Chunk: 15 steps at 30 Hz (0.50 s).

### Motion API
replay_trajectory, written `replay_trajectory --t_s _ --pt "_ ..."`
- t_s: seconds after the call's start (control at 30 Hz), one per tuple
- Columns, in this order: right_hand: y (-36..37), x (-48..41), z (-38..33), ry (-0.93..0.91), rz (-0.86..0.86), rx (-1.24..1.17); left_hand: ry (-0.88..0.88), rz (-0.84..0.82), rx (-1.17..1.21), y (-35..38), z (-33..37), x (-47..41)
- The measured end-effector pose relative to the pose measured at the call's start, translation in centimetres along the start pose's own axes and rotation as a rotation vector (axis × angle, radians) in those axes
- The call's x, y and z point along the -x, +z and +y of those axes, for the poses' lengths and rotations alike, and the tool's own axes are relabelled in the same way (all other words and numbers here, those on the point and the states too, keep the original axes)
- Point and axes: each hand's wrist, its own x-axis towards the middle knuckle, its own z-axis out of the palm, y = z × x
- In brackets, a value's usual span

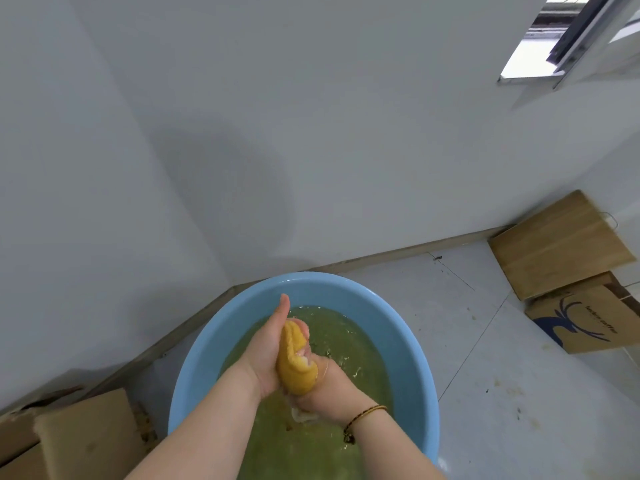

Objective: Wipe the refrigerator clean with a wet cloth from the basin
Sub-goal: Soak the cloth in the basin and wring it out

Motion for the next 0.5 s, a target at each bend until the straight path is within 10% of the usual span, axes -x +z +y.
replay_trajectory --t_s 0.33,0.5 --pt "-1.8 0.1 1.1 -0.276 0.322 0.681 -0.088 -0.294 0.084 -2.2 1.2 1.0" --pt "-2.9 -0.1 0.8 -0.473 0.517 0.952 -0.376 -0.43 -0.584 -3.3 2.7 0.9"
